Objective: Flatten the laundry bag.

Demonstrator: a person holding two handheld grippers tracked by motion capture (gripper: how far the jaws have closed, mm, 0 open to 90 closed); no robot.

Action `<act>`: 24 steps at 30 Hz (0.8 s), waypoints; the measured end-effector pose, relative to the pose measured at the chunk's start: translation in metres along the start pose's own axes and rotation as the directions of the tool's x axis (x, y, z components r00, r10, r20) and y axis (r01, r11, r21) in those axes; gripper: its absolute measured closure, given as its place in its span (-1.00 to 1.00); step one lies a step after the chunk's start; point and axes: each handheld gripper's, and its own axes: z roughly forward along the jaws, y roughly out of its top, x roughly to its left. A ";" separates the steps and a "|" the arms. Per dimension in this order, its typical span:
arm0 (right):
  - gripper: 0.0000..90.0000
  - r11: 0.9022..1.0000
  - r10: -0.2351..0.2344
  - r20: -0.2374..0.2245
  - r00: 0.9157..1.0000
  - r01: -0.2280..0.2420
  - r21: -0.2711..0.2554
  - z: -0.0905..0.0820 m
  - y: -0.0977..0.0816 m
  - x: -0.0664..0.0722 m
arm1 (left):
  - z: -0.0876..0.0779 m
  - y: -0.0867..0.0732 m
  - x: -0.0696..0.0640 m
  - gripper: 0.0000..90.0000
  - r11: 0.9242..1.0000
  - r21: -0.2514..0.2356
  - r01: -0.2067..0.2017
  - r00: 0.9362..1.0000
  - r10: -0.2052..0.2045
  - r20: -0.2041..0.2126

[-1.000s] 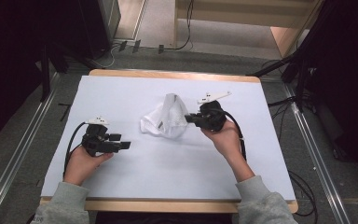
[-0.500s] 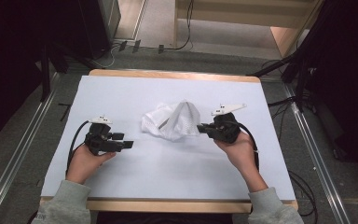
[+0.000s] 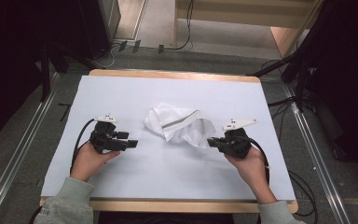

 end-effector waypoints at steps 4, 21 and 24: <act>0.95 0.999 0.028 -0.002 1.000 -0.028 0.022 -0.003 -0.016 0.000 | 0.004 0.003 -0.003 -0.14 1.000 0.006 -0.009 1.000 0.009 0.012; 0.33 0.996 0.075 0.044 0.996 -0.076 0.035 -0.027 -0.041 -0.009 | 0.030 0.024 -0.022 -0.12 0.997 0.043 -0.066 0.995 0.062 0.080; 0.31 0.997 0.078 0.048 0.996 -0.079 0.024 -0.032 -0.044 -0.012 | 0.035 0.032 -0.027 -0.12 0.996 0.043 -0.078 0.993 0.074 0.088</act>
